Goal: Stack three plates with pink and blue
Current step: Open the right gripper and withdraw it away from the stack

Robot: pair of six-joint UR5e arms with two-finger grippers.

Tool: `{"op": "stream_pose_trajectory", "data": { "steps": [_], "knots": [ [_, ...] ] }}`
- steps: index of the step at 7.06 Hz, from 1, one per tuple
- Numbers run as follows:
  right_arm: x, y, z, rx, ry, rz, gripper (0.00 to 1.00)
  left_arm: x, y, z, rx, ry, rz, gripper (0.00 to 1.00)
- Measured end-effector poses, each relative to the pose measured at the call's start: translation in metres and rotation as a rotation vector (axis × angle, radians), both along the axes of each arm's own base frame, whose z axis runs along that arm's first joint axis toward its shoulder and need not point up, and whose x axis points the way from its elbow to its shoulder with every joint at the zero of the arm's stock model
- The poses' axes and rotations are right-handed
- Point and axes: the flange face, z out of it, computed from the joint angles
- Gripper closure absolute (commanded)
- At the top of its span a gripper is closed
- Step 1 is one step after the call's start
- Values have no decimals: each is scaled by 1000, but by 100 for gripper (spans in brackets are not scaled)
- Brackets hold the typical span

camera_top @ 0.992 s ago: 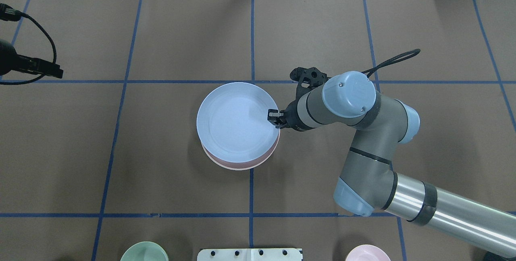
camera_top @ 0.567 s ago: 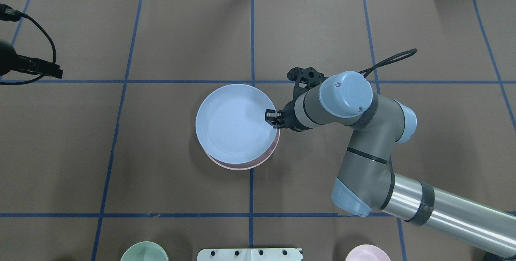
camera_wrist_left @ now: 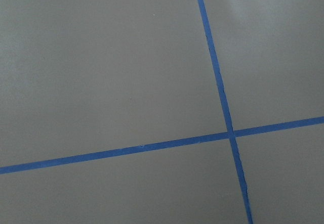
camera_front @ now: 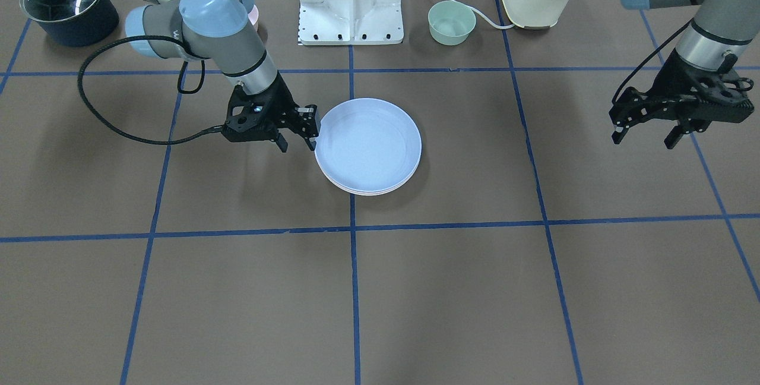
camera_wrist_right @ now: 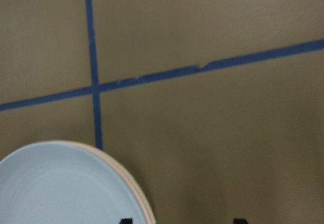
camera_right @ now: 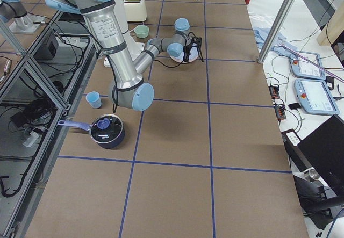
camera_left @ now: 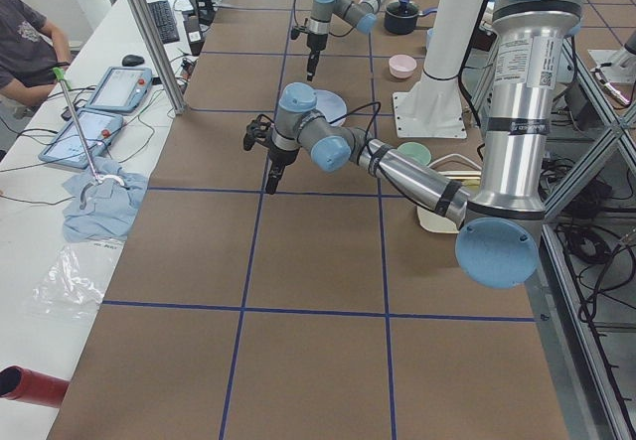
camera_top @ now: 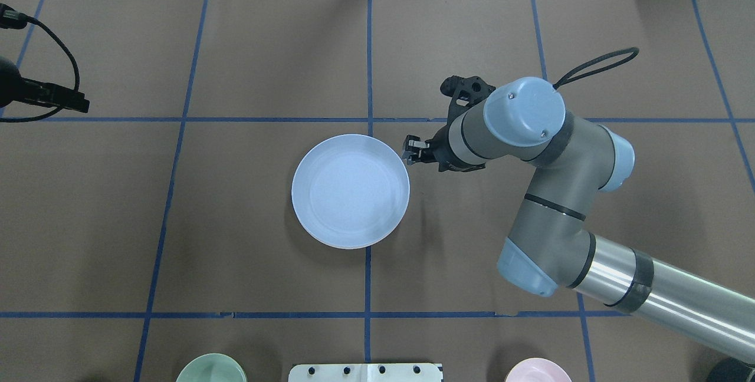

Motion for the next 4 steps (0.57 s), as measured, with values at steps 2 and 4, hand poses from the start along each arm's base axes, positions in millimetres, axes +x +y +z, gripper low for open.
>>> {"op": "stream_pose_trajectory", "data": {
  "steps": [2, 4],
  "knots": [
    [79, -37, 21, 44, 141, -52, 0, -49, -23, 33, 46, -58, 42, 0],
    [184, -71, 92, 90, 228, -164, 0, -126, -45, 88, 113, -137, 122, 0]
  ]
}}
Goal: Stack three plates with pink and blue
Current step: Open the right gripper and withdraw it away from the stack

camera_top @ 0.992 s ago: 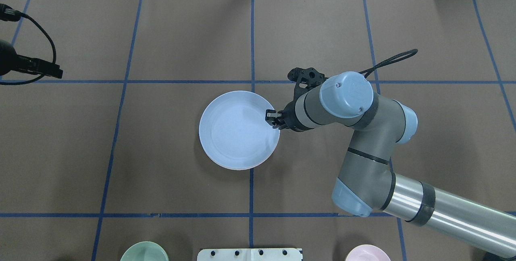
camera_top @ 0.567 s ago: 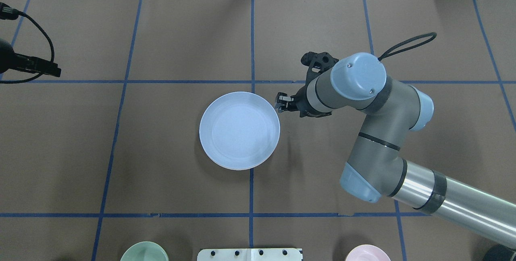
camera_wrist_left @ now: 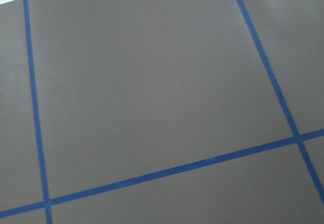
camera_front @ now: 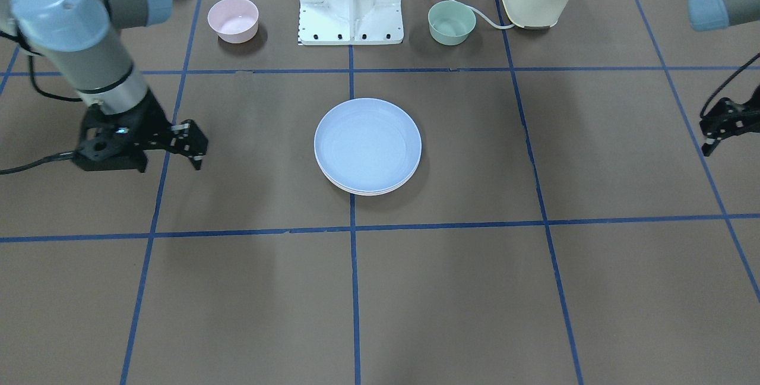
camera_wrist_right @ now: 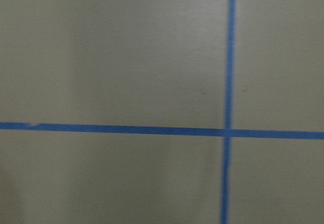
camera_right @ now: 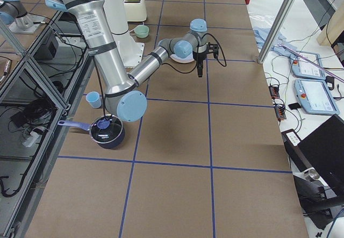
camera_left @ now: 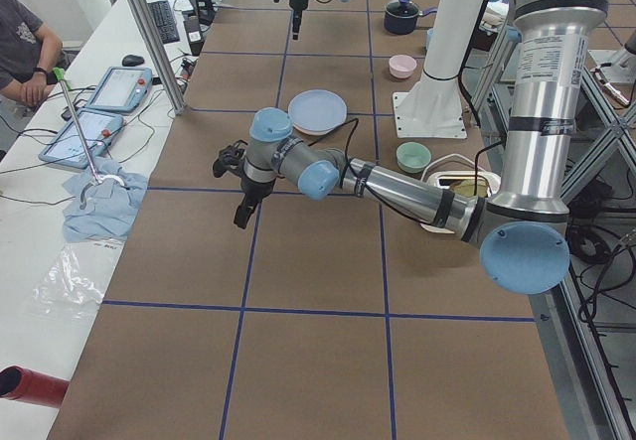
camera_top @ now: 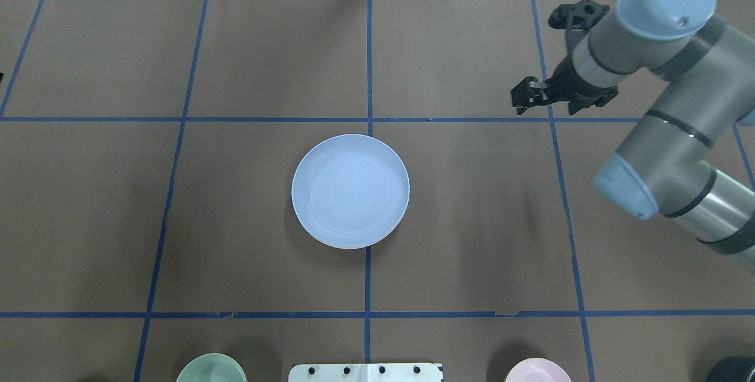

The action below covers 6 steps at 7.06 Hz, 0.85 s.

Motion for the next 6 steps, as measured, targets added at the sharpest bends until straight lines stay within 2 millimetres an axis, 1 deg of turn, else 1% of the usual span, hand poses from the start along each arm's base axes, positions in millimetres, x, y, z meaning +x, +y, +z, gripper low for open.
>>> {"op": "stream_pose_trajectory", "data": {
  "steps": [1, 2, 3, 4, 5, 6],
  "knots": [
    [57, -7, 49, 19, 38, -56, 0, -50, -5, 32, 30, -52, 28, 0],
    [111, -3, 97, 43, 70, -114, 0, -98, -4, 65, 45, -99, 50, 0],
    [152, 7, 132, 49, 74, -156, 0, -125, 4, 90, 40, -122, 60, 0],
    [181, 16, 155, 35, 57, -165, 0, -137, 16, 107, 34, -130, 62, 0],
    [199, 22, 168, 22, 47, -159, 0, -140, 27, 121, 32, -135, 61, 0],
    [209, 32, 187, -5, 52, -154, 0, -141, 36, 139, 12, -139, 59, 0]
  ]
}}
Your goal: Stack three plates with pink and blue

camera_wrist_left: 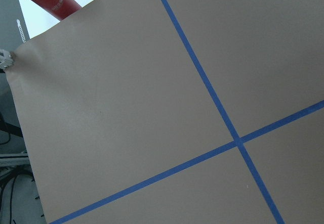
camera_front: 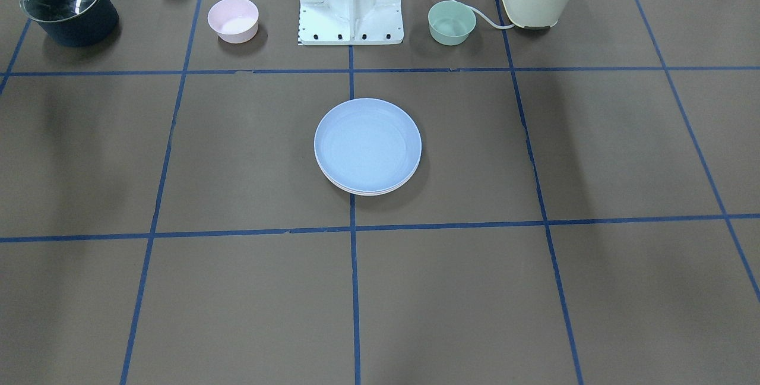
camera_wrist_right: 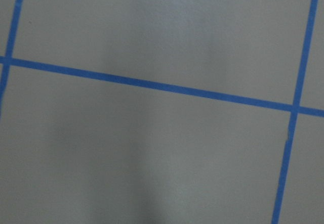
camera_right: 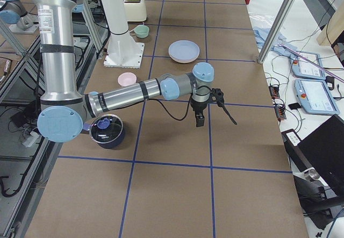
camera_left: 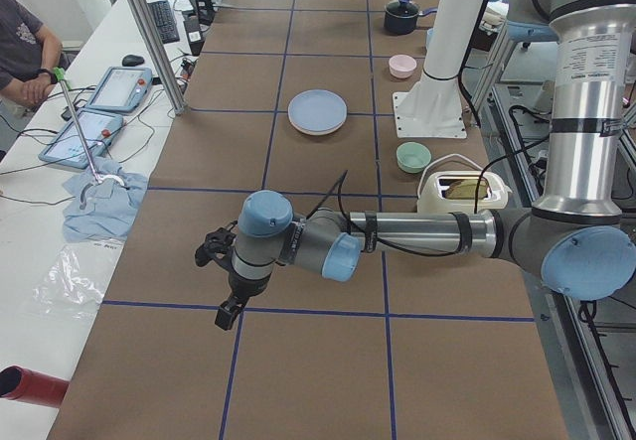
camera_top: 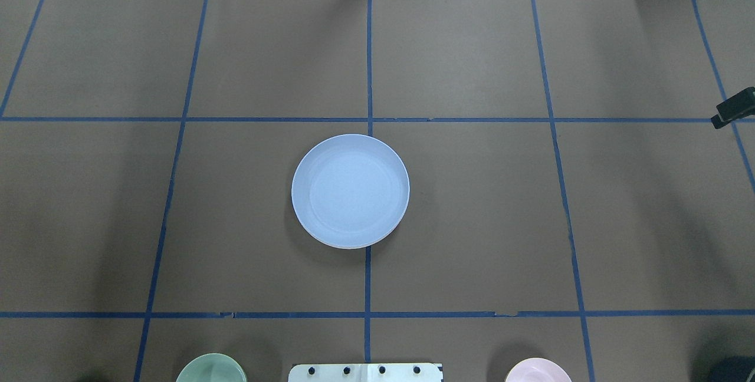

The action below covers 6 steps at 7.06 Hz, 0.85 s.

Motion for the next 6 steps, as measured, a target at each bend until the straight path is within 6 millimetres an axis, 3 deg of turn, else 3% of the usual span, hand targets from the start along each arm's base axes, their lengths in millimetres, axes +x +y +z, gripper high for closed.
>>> {"op": "stream_pose_trajectory", "data": {
  "steps": [2, 4, 6],
  "knots": [
    [20, 18, 34, -67, 19, 30, 0, -1, 6, 10, -55, 10, -16, 0],
    [57, 21, 54, -115, 9, 100, 0, 2, 13, -15, -173, 48, -12, 0],
    [94, 28, 78, -181, -52, 169, 0, 11, 26, -20, -257, 148, 3, 0]
  ]
}}
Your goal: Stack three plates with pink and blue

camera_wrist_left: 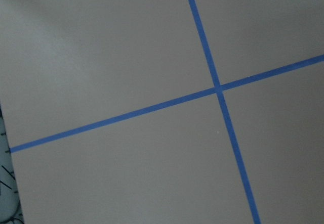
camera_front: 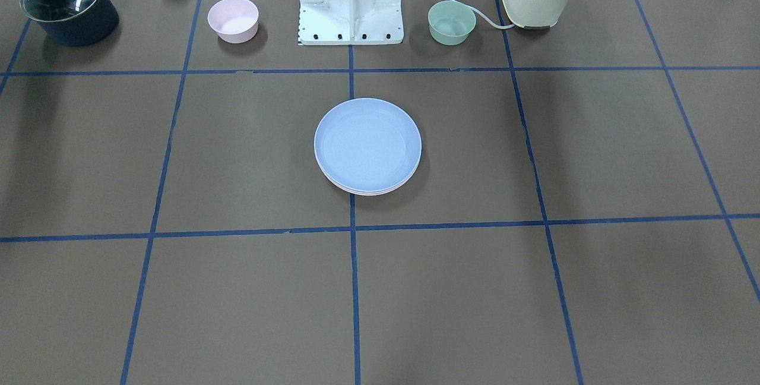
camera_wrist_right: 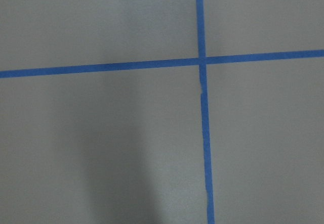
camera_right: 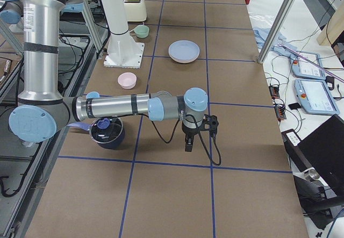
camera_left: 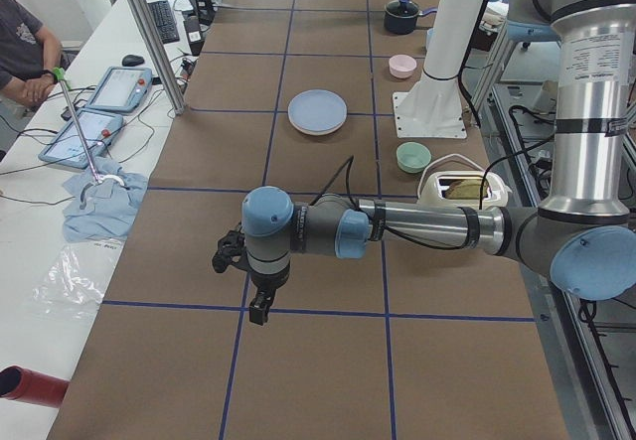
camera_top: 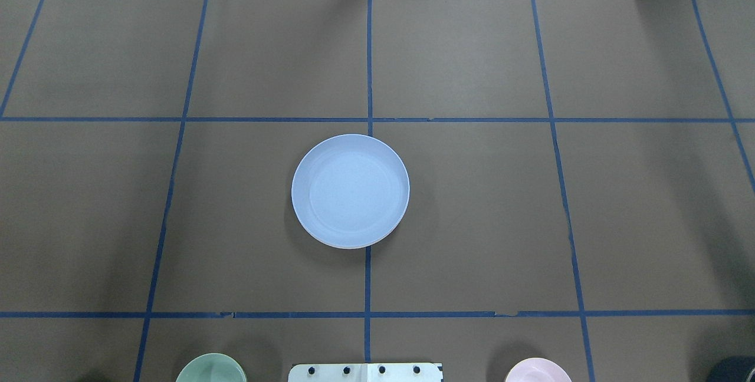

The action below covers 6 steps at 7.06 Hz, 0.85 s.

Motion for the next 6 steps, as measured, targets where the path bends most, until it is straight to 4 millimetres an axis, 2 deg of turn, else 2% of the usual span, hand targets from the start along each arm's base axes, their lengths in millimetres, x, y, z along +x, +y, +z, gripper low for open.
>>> {"op": "stream_pose_trajectory", "data": {
  "steps": [3, 5, 6],
  "knots": [
    [42, 20, 39, -10, -55, 20, 0, 2, 6, 4, -23, 31, -4, 0],
    [58, 27, 41, 12, -57, 27, 0, 3, 7, 5, -25, 32, -5, 0],
    [61, 30, 35, 15, -54, 32, 0, 3, 8, 5, -26, 32, -5, 0]
  ]
}}
